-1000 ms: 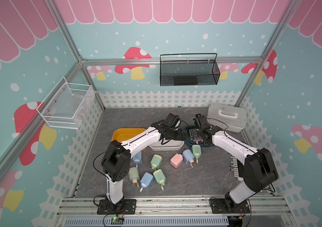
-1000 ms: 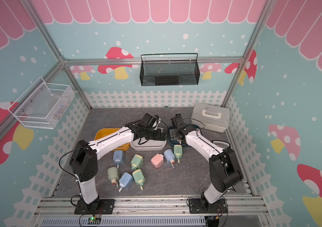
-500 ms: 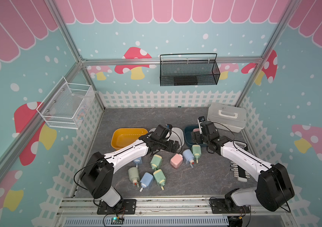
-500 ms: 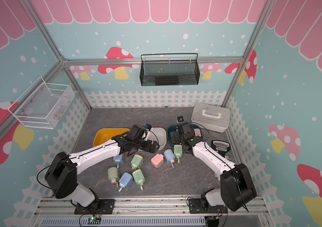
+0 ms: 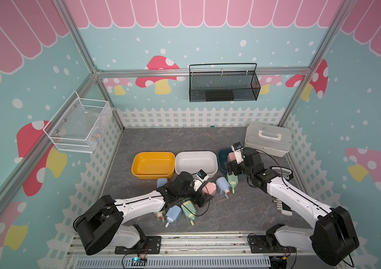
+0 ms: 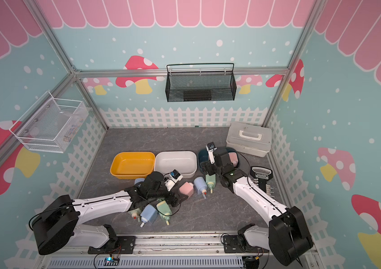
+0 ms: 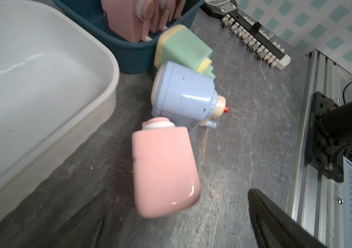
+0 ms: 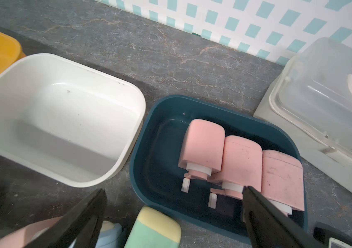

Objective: Place the pencil sharpeners by color into the storage box
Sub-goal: Place the pencil sharpener in the storage box, then pick up the pencil sharpener from the center of the board.

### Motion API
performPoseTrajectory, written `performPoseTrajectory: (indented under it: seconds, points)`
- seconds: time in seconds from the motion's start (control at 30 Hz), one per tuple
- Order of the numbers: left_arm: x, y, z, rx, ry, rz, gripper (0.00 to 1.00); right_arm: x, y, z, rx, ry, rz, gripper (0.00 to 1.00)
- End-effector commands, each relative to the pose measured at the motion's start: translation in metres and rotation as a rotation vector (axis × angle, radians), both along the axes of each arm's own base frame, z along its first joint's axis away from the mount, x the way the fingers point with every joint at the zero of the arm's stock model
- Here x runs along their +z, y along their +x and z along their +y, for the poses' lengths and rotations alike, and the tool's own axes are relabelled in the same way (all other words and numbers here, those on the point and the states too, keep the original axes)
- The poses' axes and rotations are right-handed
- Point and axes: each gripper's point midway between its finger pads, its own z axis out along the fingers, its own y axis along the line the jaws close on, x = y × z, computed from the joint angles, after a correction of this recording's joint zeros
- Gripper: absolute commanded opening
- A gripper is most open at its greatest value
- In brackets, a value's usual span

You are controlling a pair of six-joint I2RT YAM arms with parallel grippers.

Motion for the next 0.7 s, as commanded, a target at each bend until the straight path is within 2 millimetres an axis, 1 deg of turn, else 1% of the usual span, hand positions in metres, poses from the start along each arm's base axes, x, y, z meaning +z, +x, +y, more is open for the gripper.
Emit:
performPoseTrajectory:
  seconds: [0.0, 0.13, 0.2, 0.4, 0.53, 0.67]
  points:
    - [0.029, 0.011, -0.013, -0.034, -0.064, -0.153, 0.98, 0.008, -0.005, 0.002, 0.041, 0.003, -0.031, 0.98]
    - [-0.002, 0.011, -0.017, -0.05, 0.091, -0.173, 0.95, 0.008, -0.006, -0.001, 0.029, -0.011, -0.025, 0.98]
    - [-0.009, 0.012, -0.02, -0.05, 0.112, -0.185, 0.93, 0.008, -0.007, -0.002, 0.025, -0.011, -0.022, 0.98]
    - [-0.017, 0.012, -0.028, -0.056, 0.113, -0.185, 0.86, 0.006, -0.01, -0.006, 0.011, -0.014, -0.017, 0.98]
    - [-0.023, 0.013, -0.03, -0.052, 0.112, -0.175, 0.81, 0.005, -0.012, -0.006, 0.013, -0.016, -0.011, 0.99]
    - [-0.024, 0.015, -0.031, -0.041, 0.105, -0.172, 0.75, 0.003, -0.012, -0.004, 0.024, -0.015, -0.002, 0.99]
